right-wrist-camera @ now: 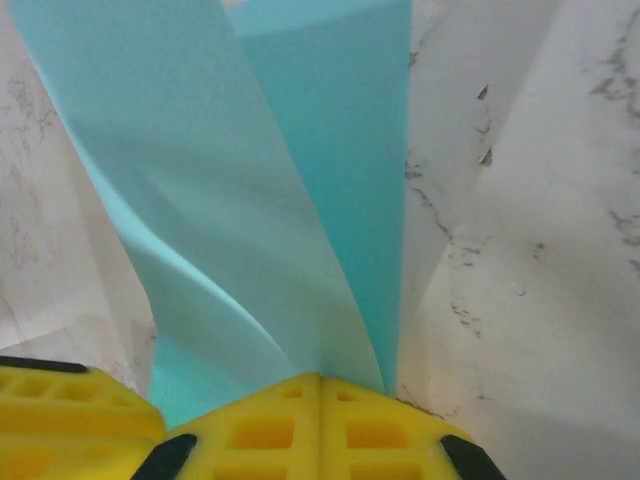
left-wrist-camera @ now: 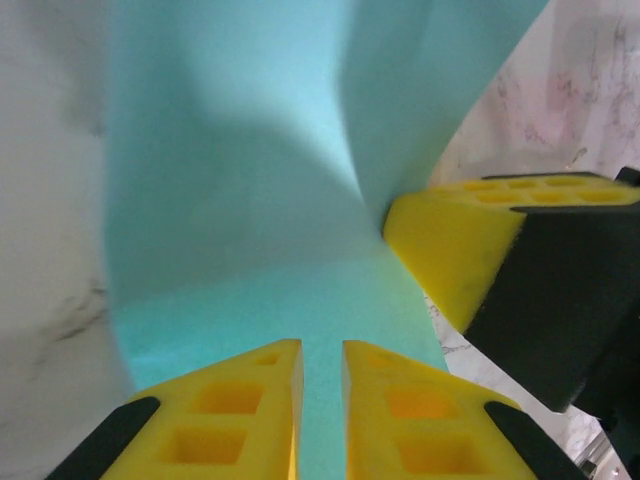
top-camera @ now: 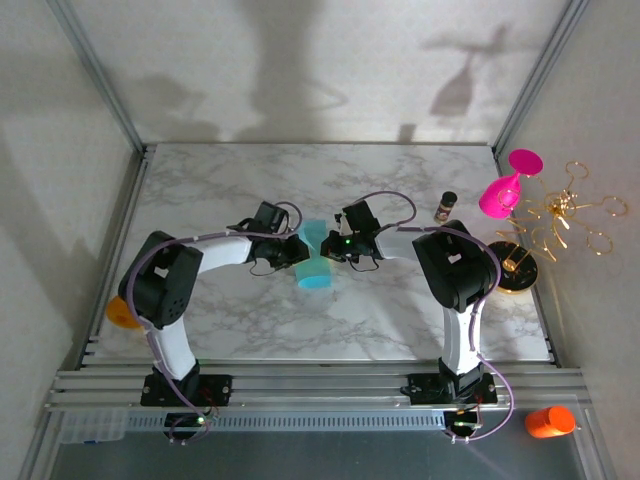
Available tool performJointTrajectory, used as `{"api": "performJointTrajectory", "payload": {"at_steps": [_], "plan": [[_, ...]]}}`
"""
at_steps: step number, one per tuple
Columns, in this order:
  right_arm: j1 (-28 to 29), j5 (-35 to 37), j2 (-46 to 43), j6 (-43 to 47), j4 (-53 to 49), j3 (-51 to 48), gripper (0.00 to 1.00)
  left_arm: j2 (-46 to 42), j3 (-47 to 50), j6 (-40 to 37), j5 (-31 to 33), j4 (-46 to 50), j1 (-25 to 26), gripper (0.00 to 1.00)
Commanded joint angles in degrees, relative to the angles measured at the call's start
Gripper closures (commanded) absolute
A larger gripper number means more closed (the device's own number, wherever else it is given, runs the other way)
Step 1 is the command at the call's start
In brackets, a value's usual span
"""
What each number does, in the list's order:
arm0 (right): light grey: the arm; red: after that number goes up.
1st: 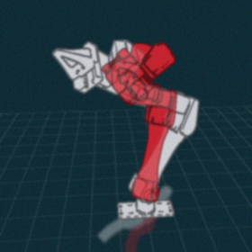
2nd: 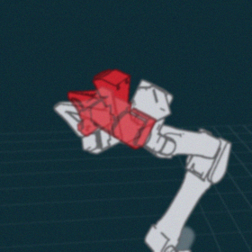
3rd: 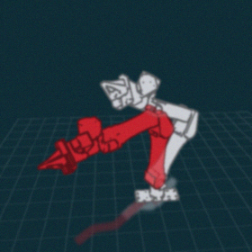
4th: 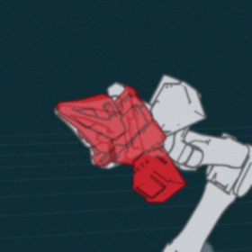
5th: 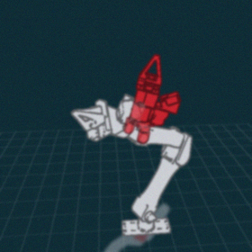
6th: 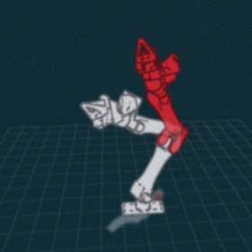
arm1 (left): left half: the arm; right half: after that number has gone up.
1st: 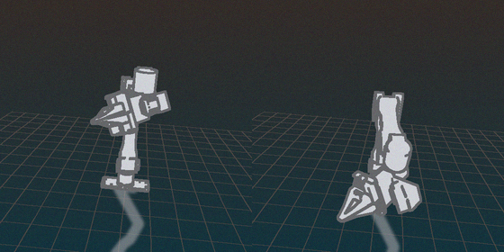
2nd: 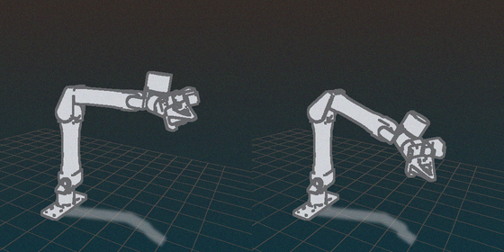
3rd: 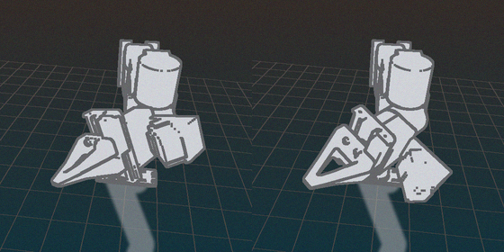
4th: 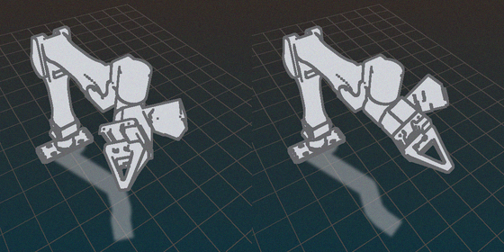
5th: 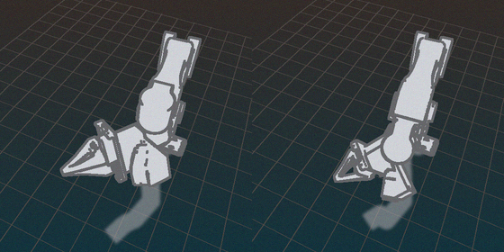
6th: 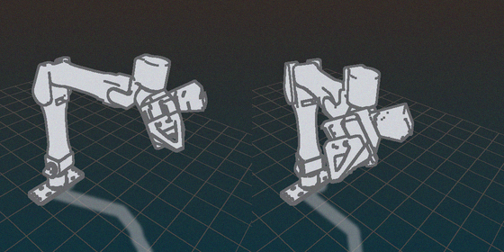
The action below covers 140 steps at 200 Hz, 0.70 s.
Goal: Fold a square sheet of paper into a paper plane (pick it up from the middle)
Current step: First fold the square sheet of paper in half at the center of the table.
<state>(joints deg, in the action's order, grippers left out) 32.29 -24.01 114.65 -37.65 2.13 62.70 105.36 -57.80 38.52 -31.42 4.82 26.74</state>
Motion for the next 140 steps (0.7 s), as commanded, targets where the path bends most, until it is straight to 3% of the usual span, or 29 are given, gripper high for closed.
{"api": "performJointTrajectory", "payload": {"at_steps": [1,48,92,116,140], "plan": [[-0.56,12.74,6.95,1.82,-13.99,-4.12,0.98,2.10,1.56,1.53,-0.76,-1.18,0.33,0.82],[-0.55,12.65,6.73,1.94,-13.35,-4.46,0.98,1.18,8.64,-2.33,0.73,-1.11,-1.73,0.83],[-0.56,12.81,6.77,2.12,-13.45,-4.44,0.98,-5.03,12.80,-5.21,0.29,1.11,-4.77,0.82],[-0.51,12.71,6.81,2.27,-13.82,-4.49,0.98,-8.20,10.16,0.46,-3.63,-4.11,-3.16,0.81],[-0.51,13.18,6.81,2.08,-13.95,-4.70,0.98,-6.46,6.09,4.37,-0.73,-6.83,0.52,0.82]]}}
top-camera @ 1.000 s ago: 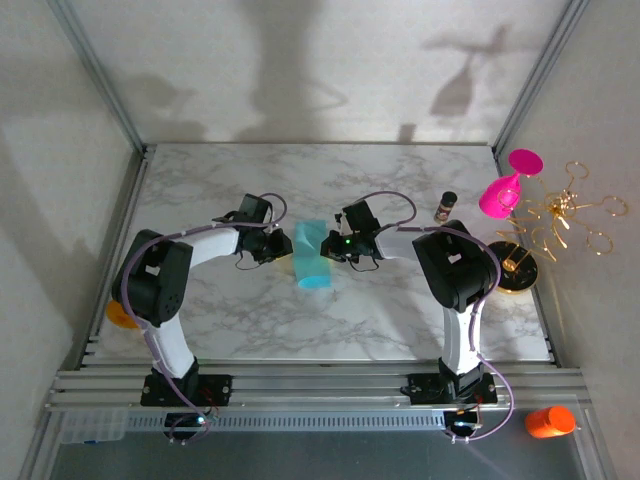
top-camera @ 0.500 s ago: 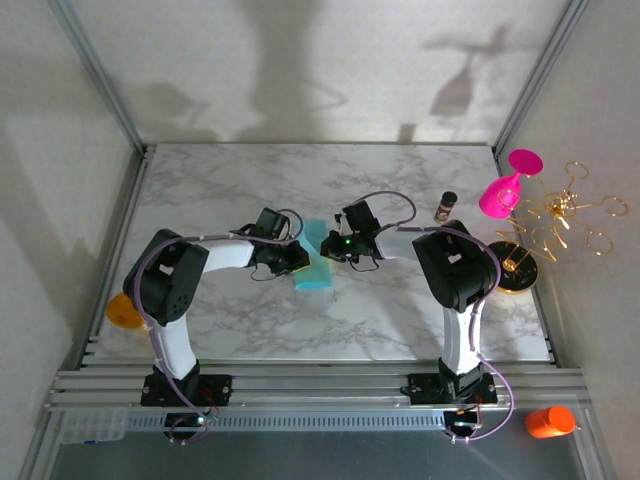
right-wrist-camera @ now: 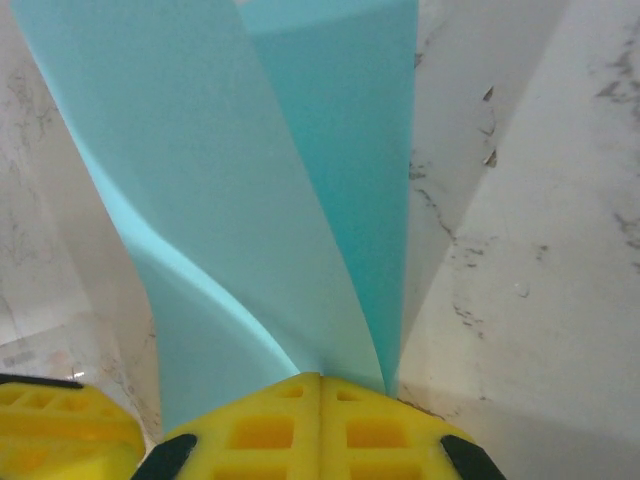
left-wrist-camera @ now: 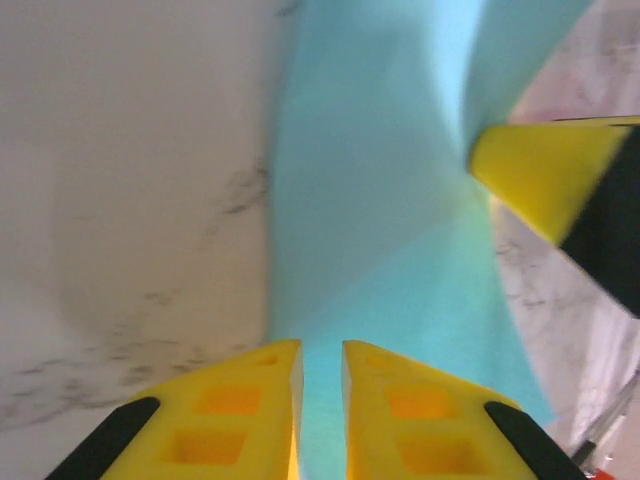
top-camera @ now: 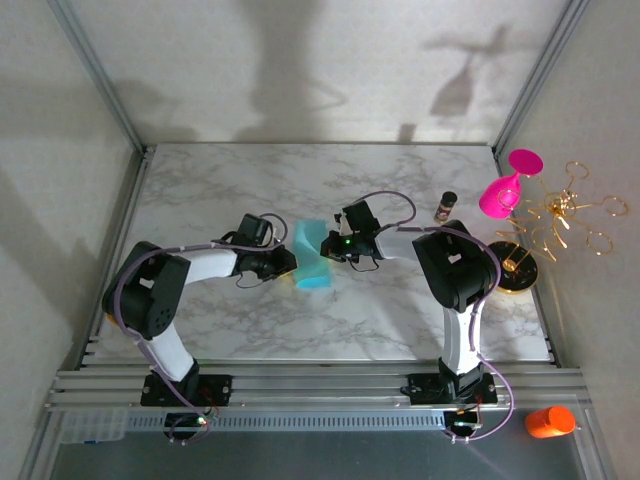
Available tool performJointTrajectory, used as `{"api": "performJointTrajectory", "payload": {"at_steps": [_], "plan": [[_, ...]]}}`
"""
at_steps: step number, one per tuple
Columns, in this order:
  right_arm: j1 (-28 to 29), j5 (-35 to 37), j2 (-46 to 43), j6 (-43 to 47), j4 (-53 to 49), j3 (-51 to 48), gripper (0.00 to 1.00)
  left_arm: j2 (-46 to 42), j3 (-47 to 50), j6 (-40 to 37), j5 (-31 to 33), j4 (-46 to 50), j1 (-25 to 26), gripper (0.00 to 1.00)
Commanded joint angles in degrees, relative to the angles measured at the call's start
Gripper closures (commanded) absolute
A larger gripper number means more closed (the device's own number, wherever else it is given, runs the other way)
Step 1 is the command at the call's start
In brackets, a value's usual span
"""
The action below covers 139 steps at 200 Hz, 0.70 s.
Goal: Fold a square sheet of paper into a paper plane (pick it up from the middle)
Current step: First fold the square sheet of paper in half at the center of the table.
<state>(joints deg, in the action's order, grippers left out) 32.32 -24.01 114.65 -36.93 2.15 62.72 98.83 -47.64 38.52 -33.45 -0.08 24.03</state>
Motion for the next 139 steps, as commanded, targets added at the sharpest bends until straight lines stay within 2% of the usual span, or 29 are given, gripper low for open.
{"api": "performJointTrajectory", "payload": {"at_steps": [1,50,104,139], "plan": [[-0.52,13.19,6.81,1.35,-13.95,-4.71,0.98,0.24,-4.19,4.50,1.34,-1.94,3.35,0.82],[-0.56,13.06,6.90,1.00,-13.66,-5.06,0.99,8.38,-6.09,5.35,2.12,-1.74,5.15,0.84],[-0.59,13.07,7.12,0.99,-13.71,-5.07,0.99,5.26,1.60,0.78,2.50,-1.85,4.91,0.84],[-0.53,13.28,7.43,0.89,-13.36,-5.37,0.99,1.54,7.92,-3.85,4.01,1.33,4.19,0.85]]}}
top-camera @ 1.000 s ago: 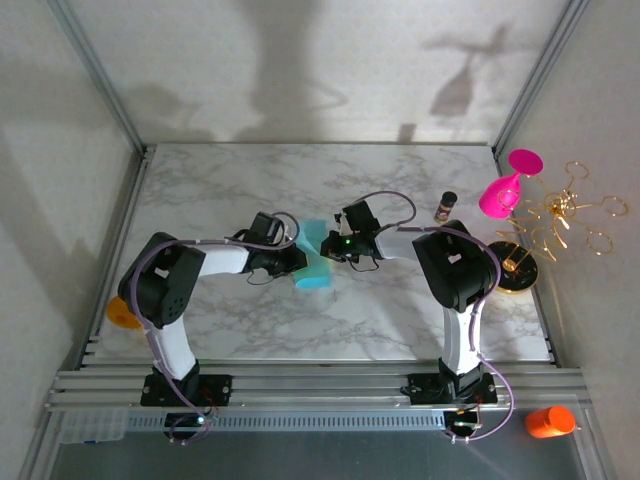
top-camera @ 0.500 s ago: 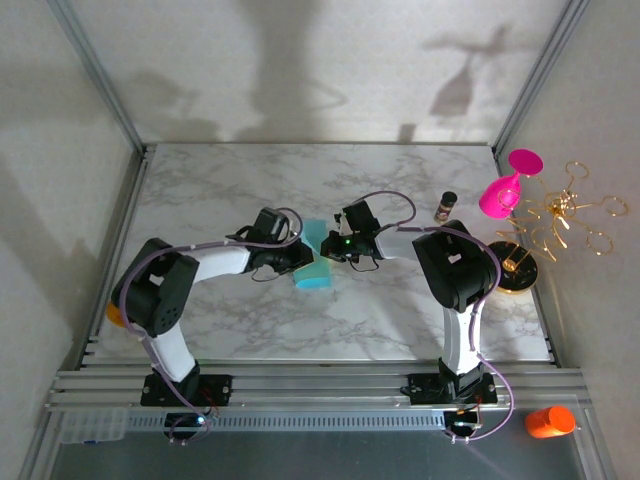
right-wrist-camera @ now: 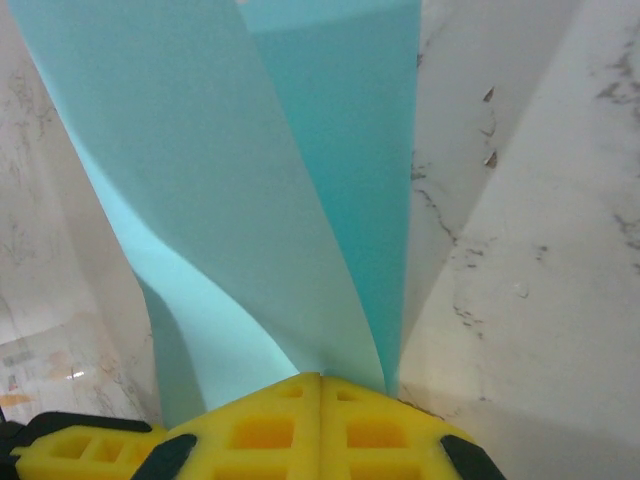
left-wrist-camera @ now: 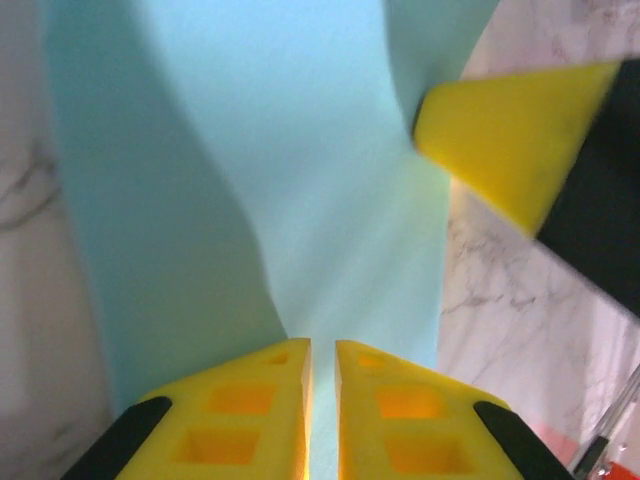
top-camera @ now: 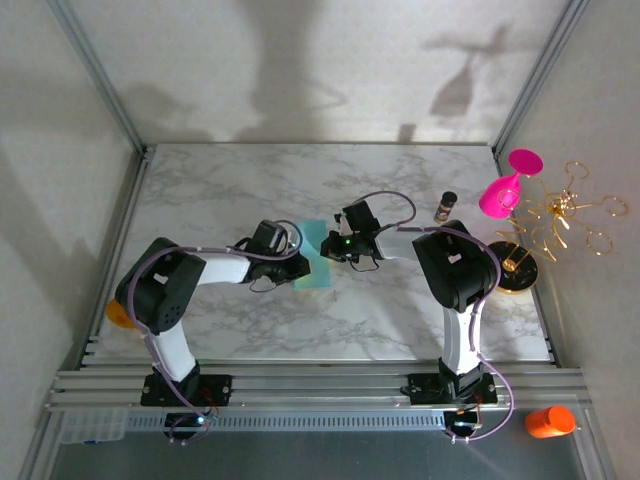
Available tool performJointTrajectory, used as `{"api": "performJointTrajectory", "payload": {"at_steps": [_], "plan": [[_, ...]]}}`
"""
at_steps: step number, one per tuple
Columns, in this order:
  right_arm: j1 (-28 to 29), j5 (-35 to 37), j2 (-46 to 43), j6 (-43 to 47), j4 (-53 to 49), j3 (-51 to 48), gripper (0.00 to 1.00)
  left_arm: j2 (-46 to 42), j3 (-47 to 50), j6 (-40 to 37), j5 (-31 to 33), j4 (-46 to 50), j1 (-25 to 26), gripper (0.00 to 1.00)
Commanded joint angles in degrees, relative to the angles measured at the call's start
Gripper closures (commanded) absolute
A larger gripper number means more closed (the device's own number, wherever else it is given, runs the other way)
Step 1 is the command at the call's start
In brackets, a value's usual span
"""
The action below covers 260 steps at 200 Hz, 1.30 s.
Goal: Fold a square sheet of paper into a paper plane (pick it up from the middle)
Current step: First fold the square sheet of paper in half at the center of the table.
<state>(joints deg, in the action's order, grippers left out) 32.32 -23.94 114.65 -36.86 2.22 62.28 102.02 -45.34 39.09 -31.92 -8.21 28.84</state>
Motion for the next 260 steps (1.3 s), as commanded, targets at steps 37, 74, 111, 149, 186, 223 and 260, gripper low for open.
{"api": "performJointTrajectory", "payload": {"at_steps": [37,74,111,149,186,223,260], "plan": [[-0.58,13.55,7.58,1.07,-13.23,-5.06,0.99,-7.91,7.43,-7.00,3.11,13.05,-1.66,0.85],[-0.56,13.68,7.61,1.01,-12.86,-5.45,0.99,-10.63,3.82,-2.50,0.63,7.35,-1.38,0.84],[-0.59,13.12,8.29,0.22,-12.51,-5.07,0.99,-5.44,0.78,4.84,2.37,0.83,1.00,0.84],[-0.58,12.96,8.54,0.01,-12.59,-5.04,0.99,-1.88,-0.54,3.17,1.95,3.02,2.30,0.84],[-0.54,13.33,8.54,0.73,-12.84,-4.72,0.99,-3.75,1.77,-0.48,2.69,7.94,2.36,0.85],[-0.54,13.79,8.57,1.28,-12.78,-4.73,0.99,-6.63,6.42,-3.21,5.04,14.27,2.84,0.85],[-0.69,14.34,8.39,1.80,-13.03,-4.54,0.99,-12.28,7.61,-5.22,7.56,20.94,2.98,0.85]]}}
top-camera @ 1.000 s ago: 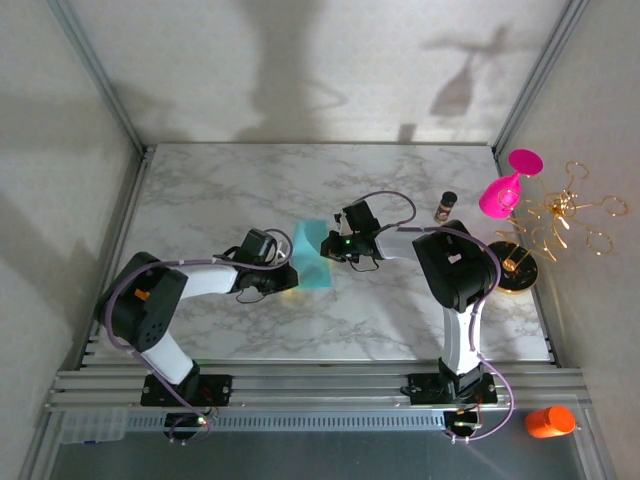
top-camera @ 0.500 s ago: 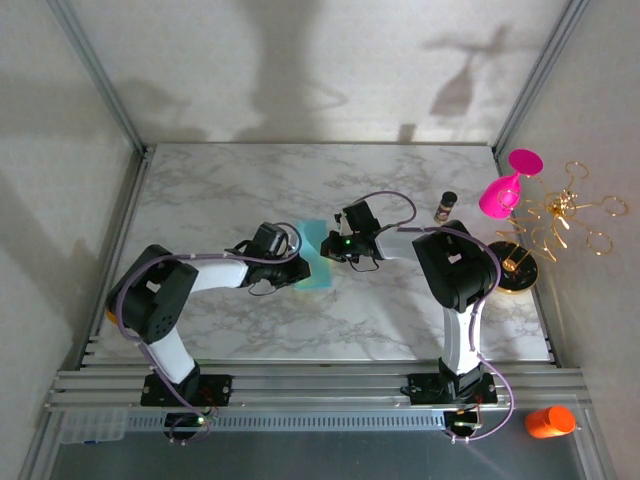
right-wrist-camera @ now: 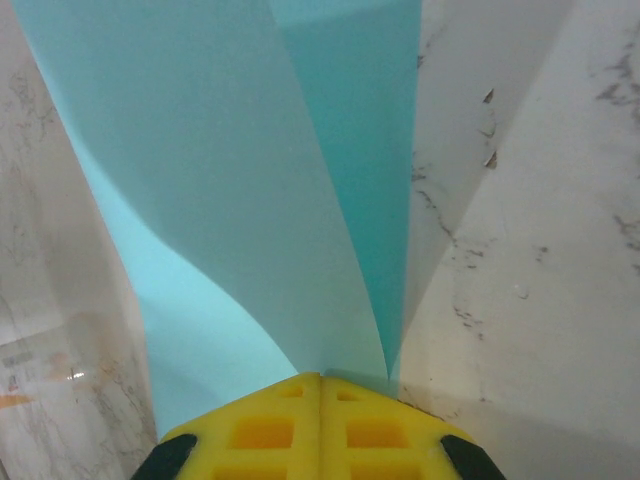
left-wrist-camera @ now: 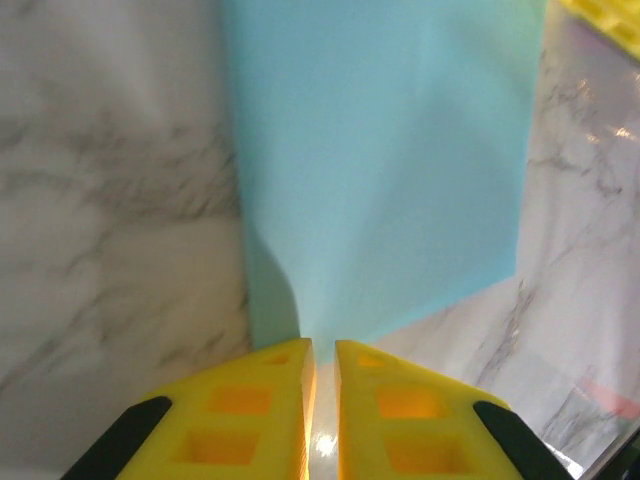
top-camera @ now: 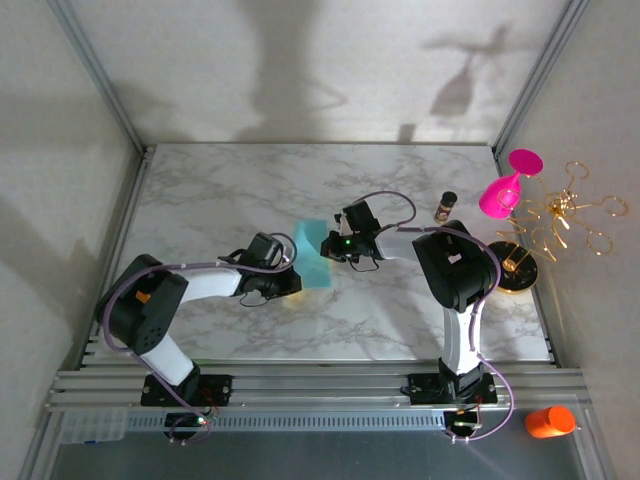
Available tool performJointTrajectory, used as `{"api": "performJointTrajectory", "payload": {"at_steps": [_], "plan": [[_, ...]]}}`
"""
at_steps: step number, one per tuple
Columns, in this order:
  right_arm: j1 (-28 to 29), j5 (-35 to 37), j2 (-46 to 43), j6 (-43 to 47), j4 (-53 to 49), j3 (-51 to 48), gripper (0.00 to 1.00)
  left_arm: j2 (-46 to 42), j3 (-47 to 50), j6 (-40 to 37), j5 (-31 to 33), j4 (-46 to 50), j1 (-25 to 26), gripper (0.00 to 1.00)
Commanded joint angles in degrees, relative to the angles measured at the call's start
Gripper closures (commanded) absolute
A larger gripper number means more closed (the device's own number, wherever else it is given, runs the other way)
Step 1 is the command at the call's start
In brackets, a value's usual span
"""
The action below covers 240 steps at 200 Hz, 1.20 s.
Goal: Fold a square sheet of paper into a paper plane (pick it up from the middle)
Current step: First fold the square sheet of paper in half at the center of the table.
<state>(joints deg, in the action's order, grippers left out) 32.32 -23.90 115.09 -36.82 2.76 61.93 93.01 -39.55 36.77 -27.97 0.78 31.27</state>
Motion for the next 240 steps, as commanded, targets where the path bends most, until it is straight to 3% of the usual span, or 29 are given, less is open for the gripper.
{"api": "performJointTrajectory", "payload": {"at_steps": [1,54,138,171,196,240], "plan": [[-0.68,14.26,7.91,1.76,-13.58,-4.19,0.99,-3.41,1.74,-2.96,3.66,12.10,0.55,0.85],[-0.76,14.46,8.18,1.87,-13.05,-5.02,0.99,-5.04,-8.45,-1.33,3.22,8.71,-1.87,0.84],[-0.74,14.26,8.29,2.46,-13.40,-4.73,0.99,15.91,-25.49,0.17,2.23,3.90,-4.17,0.85],[-0.80,14.17,8.22,2.45,-13.64,-4.85,0.99,18.51,-25.66,-0.40,2.47,3.43,-6.04,0.85],[-0.77,14.74,7.87,2.32,-13.77,-5.63,0.99,18.04,-20.43,0.21,0.53,-0.41,-8.75,0.85],[-0.85,15.85,8.58,2.63,-13.75,-7.16,0.99,18.05,-18.24,-3.31,2.82,2.43,-13.42,0.85]]}}
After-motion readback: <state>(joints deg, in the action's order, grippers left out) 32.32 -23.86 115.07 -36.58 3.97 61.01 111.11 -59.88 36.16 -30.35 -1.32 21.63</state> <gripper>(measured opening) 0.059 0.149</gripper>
